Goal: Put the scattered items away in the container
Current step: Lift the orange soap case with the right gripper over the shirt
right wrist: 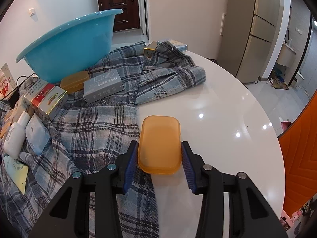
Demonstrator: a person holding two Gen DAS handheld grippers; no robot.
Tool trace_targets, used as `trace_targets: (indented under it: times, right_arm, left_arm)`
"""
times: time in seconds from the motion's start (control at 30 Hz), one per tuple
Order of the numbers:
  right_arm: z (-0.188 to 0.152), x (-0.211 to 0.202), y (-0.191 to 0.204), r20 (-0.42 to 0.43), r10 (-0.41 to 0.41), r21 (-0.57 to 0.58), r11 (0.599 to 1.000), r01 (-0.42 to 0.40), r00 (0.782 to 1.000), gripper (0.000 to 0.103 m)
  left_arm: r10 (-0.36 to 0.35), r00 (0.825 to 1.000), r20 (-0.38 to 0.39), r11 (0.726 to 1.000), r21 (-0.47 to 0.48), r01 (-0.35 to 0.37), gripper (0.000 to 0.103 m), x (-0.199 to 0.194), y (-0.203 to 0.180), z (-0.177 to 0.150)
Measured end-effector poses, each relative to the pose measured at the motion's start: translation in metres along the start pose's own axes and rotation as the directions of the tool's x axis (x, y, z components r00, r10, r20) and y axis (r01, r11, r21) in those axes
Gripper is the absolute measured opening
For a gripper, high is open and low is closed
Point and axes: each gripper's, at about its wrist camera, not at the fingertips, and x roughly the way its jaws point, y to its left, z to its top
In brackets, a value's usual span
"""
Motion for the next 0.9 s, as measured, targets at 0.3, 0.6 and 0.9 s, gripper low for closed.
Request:
trace_targets:
  times: [0.3, 0.6, 0.9]
  right_arm:
    - [0.011, -0.032, 0.007, 0.068, 0.009, -0.034, 0.999, -0.007, 0.998, 0.042]
    - [0.016, -0.051, 0.03, 0.078, 0.052, -0.065, 0.997, -0.047, 0.996, 0.042]
    - [0.019, -0.069, 0.069, 0.108, 0.103, -0.137, 0.987, -0.087, 0.989, 0.042]
  left_arm:
    - [-0.006, 1.0, 0.001, 1.0, 0.0, 0.006, 0.092, -0.001, 0.001, -0.001]
    - [0.001, 1.0, 0.013, 1.0, -0.004, -0.001, 0.092, -0.004, 0.003, 0.001]
    - [0.014, 1.0, 0.02, 1.0, -0.003, -0.014, 0.092, -0.004, 0.005, 0.001]
